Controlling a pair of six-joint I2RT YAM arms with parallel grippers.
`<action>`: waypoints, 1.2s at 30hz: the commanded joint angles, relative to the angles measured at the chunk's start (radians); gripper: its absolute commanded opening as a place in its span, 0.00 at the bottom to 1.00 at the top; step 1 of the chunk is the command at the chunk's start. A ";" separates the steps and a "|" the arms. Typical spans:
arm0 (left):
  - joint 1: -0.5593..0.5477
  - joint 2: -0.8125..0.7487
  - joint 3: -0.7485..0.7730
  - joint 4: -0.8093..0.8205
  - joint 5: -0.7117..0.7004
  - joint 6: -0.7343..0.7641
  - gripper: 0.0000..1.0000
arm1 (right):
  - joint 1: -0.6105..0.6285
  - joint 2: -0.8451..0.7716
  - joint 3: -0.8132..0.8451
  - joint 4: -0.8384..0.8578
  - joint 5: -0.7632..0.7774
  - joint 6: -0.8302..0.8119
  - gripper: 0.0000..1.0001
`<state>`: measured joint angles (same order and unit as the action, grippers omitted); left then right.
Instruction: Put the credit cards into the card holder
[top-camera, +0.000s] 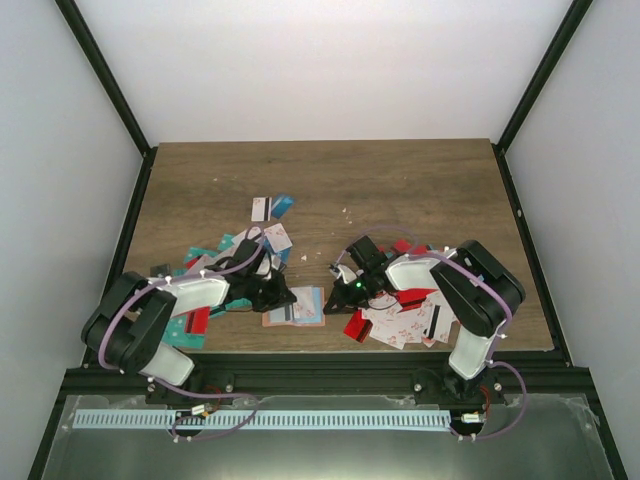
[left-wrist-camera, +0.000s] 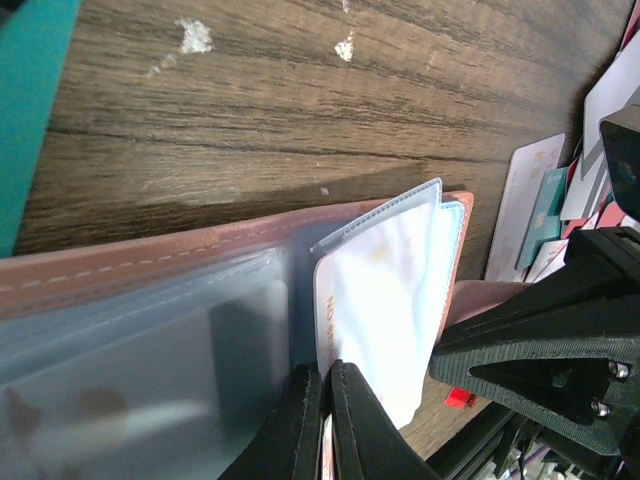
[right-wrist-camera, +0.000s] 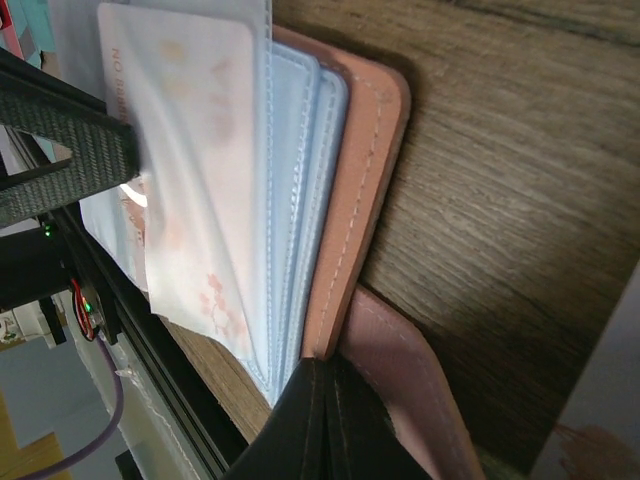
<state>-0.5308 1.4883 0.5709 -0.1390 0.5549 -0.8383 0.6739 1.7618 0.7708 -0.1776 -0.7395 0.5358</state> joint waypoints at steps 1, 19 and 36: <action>-0.018 0.043 -0.026 0.069 -0.025 -0.035 0.04 | 0.017 0.027 -0.028 -0.068 0.092 0.005 0.01; -0.066 0.043 0.071 -0.060 -0.056 0.028 0.21 | 0.017 -0.008 -0.030 -0.101 0.113 -0.010 0.01; -0.066 0.004 0.220 -0.337 -0.070 0.203 0.25 | 0.017 -0.087 0.041 -0.139 0.105 -0.021 0.16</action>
<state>-0.5945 1.5009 0.7715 -0.4423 0.4683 -0.6888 0.6834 1.7073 0.7792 -0.2691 -0.6689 0.5247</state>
